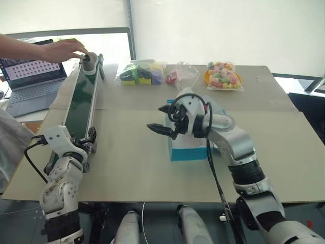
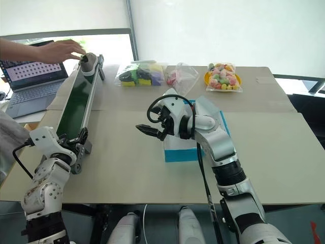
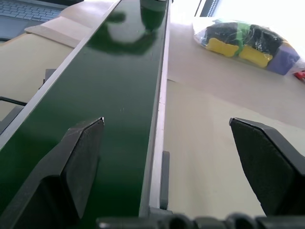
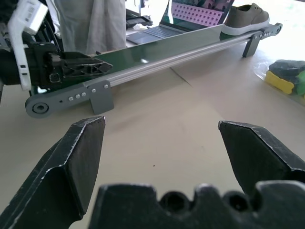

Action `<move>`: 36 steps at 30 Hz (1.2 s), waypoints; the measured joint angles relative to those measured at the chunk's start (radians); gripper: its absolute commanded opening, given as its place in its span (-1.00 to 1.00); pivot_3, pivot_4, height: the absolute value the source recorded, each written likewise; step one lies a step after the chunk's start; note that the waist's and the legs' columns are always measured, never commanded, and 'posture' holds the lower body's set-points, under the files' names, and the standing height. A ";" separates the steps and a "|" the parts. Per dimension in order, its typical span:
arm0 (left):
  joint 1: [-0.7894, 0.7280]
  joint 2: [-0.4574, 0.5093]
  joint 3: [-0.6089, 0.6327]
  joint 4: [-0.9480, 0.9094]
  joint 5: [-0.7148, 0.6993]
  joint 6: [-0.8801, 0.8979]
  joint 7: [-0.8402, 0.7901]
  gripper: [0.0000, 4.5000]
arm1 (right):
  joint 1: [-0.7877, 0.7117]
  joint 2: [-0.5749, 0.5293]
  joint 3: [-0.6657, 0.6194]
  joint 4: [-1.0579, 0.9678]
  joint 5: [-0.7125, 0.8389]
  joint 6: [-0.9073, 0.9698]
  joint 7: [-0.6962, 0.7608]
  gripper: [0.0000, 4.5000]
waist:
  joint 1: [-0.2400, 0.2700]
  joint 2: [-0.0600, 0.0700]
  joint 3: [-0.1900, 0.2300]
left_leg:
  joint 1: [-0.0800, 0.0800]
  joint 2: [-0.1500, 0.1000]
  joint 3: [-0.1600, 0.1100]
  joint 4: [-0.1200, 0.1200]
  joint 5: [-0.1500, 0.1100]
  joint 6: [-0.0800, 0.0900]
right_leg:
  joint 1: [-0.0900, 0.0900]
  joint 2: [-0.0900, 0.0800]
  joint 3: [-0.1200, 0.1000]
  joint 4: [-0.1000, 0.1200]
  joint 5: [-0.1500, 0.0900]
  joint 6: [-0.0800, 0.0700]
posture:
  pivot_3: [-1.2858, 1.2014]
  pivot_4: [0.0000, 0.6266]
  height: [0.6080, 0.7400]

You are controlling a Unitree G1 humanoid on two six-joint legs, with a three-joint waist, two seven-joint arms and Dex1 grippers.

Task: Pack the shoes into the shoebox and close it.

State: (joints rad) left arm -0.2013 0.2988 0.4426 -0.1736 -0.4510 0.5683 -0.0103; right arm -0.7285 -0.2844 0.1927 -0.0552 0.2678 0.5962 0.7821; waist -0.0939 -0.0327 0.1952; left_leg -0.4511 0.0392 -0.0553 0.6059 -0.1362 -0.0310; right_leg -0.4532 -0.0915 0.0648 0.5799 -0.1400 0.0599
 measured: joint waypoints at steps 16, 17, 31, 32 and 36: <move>-0.120 0.086 -0.018 0.074 0.031 0.140 0.034 1.00 | 0.050 0.020 -0.002 -0.093 0.011 0.066 -0.098 0.99 | 0.003 0.000 0.000 | 0.000 0.004 0.001 0.000 0.012 -0.019 | -0.003 0.002 0.000 0.008 0.000 0.001 | 0.03 -0.52 1.00; -0.127 0.086 -0.018 0.076 0.032 0.140 0.037 1.00 | 0.052 0.021 -0.002 -0.093 0.009 0.066 -0.110 0.99 | 0.003 0.000 0.000 | 0.000 0.004 0.001 0.000 0.012 -0.019 | -0.003 0.001 0.000 0.008 0.000 0.001 | 0.03 -0.52 1.00; -0.178 0.104 -0.027 0.120 0.088 0.209 0.068 1.00 | 0.062 0.031 -0.007 -0.093 0.014 0.072 -0.156 0.99 | 0.004 0.000 0.000 | 0.001 0.004 0.002 0.001 0.012 -0.018 | -0.003 0.002 0.000 0.010 0.000 0.001 | 0.03 -0.52 1.00; -0.181 0.107 -0.026 0.121 0.093 0.211 0.069 1.00 | 0.062 0.033 -0.007 -0.093 0.015 0.073 -0.157 0.99 | 0.004 0.000 0.000 | 0.001 0.004 0.002 0.001 0.012 -0.018 | -0.003 0.002 0.000 0.010 0.000 0.001 | 0.03 -0.52 1.00; -0.182 0.108 -0.026 0.132 0.097 0.213 0.063 1.00 | 0.063 0.036 -0.007 -0.093 0.025 0.086 -0.164 0.99 | 0.005 0.000 0.000 | 0.001 0.004 0.002 0.001 0.012 -0.018 | -0.003 0.002 0.000 0.011 0.000 0.001 | 0.03 -0.52 1.00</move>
State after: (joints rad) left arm -0.3831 0.4067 0.4165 -0.0419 -0.3543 0.7812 0.0532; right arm -0.6659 -0.2485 0.1854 -0.1480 0.2927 0.6819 0.6185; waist -0.0893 -0.0331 0.1950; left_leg -0.4501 0.0430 -0.0537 0.6064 -0.1245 -0.0493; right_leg -0.4562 -0.0899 0.0648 0.5911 -0.1397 0.0607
